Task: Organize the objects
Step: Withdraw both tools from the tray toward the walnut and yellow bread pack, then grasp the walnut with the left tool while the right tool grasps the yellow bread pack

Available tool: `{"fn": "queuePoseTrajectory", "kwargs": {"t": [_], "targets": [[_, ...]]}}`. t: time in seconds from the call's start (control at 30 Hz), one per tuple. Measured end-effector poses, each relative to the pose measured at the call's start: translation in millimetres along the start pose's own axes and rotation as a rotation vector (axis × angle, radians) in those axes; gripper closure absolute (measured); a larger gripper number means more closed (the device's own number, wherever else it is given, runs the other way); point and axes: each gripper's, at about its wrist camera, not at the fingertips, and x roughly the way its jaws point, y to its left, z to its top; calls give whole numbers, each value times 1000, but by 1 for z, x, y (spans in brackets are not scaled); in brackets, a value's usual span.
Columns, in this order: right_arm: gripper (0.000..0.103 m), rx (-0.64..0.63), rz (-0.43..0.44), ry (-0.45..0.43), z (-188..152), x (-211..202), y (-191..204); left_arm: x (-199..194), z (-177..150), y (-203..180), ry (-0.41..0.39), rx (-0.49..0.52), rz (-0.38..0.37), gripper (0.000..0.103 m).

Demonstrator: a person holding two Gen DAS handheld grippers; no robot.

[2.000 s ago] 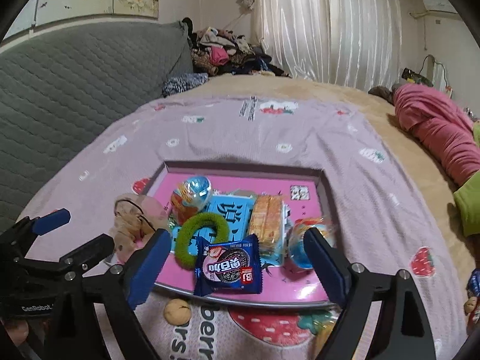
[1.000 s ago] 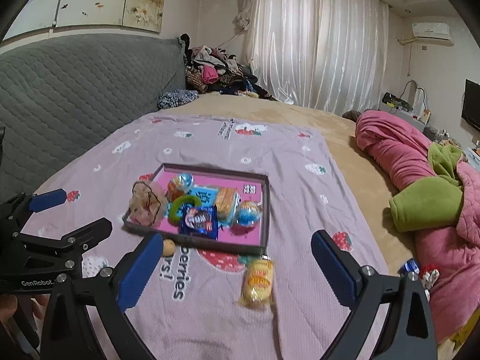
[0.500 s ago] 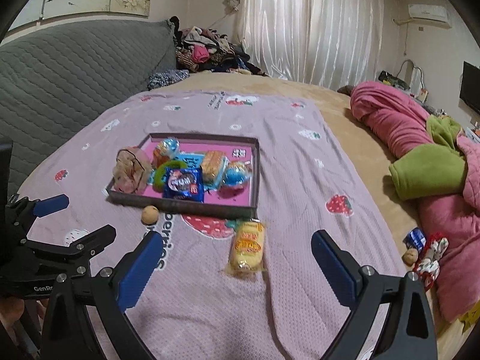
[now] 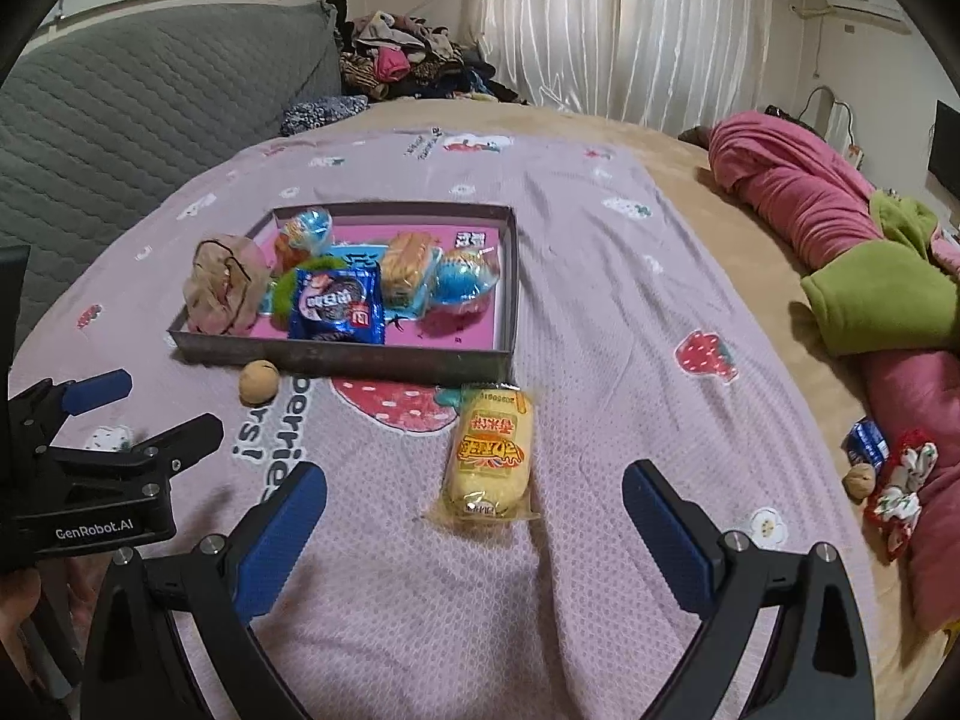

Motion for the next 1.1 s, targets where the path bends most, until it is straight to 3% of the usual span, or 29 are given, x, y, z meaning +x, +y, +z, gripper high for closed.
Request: {"fn": "queuePoseTrajectory", "kwargs": {"t": [0.7, 0.87, 0.93, 1.1], "targets": [[3, 26, 1, 75, 6, 68, -10, 67, 15, 1, 60, -22, -19, 1], [6, 18, 0, 80, 9, 76, -9, 73, 16, 4, 70, -40, -34, 12], [10, 18, 1, 78, 10, 78, -7, 75, 16, 4, 70, -41, -39, 21], [11, 19, 1, 98, 11, 87, -6, 81, 17, 1, 76, -35, -55, 24]]}}
